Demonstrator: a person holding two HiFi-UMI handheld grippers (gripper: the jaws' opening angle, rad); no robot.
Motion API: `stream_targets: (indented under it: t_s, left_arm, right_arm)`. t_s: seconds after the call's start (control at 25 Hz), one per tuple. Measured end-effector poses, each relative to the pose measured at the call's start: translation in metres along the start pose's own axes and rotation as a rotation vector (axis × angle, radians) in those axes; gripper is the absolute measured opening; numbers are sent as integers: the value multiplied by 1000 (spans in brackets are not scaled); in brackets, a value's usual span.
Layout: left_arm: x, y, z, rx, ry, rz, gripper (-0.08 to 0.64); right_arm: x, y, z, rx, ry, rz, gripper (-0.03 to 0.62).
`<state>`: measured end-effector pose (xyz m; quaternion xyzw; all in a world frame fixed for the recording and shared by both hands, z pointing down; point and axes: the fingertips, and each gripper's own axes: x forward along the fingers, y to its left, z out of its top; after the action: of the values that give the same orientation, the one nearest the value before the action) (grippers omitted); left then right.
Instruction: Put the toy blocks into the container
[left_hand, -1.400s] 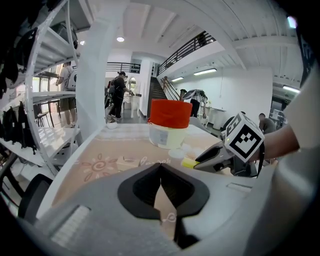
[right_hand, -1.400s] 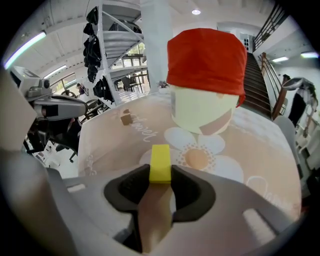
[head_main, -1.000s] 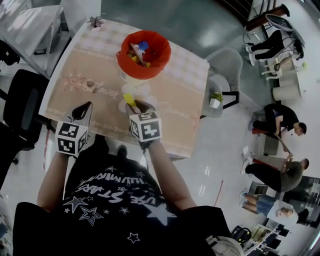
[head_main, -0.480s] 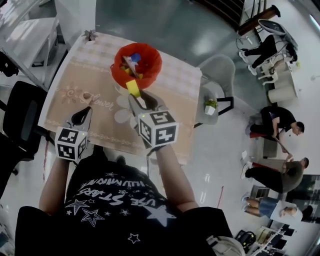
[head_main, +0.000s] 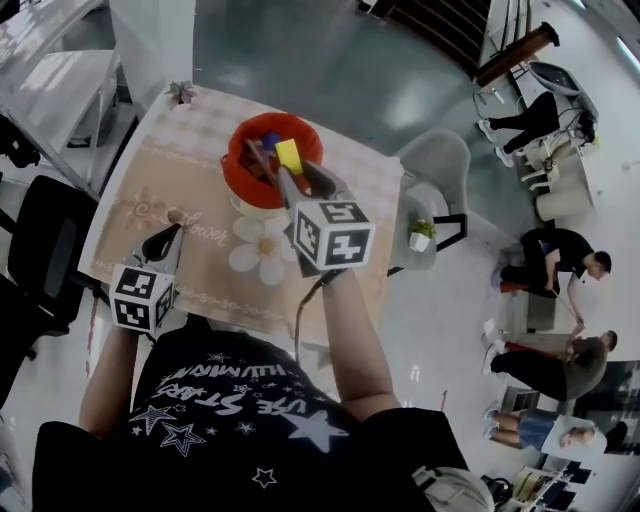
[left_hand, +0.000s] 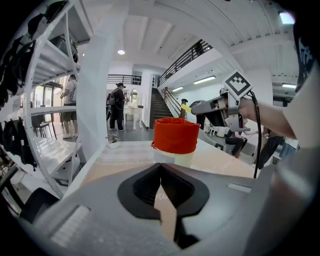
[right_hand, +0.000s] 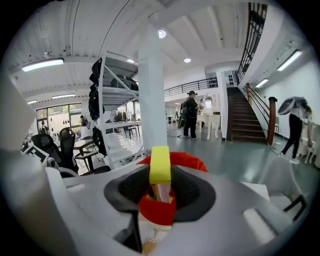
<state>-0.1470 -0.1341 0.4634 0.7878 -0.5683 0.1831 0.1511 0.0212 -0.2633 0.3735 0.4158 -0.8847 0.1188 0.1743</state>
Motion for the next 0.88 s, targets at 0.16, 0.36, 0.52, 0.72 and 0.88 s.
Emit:
stream_targets:
  t_s: [0.16,0.36,0.52,0.72,0.88]
  left_arm:
    - [6,12,4,-6,-3,21,11]
    - [14,22,8,-18,0,40,11]
    - [19,24,11,-18,4,47,11]
    - [20,26,13,-16,6,52,11]
    - [17,22,12,-13,8,55,11]
  right_arm:
    - [14,-18,5,9,7,-20,138]
    - [34,-23,10,15,0,-8,140]
    - [45,-19,17,-16,-16,31,197]
    - [47,-17,17,-8,-17,47,206]
    - [39,-15,15,0,-24,50,204]
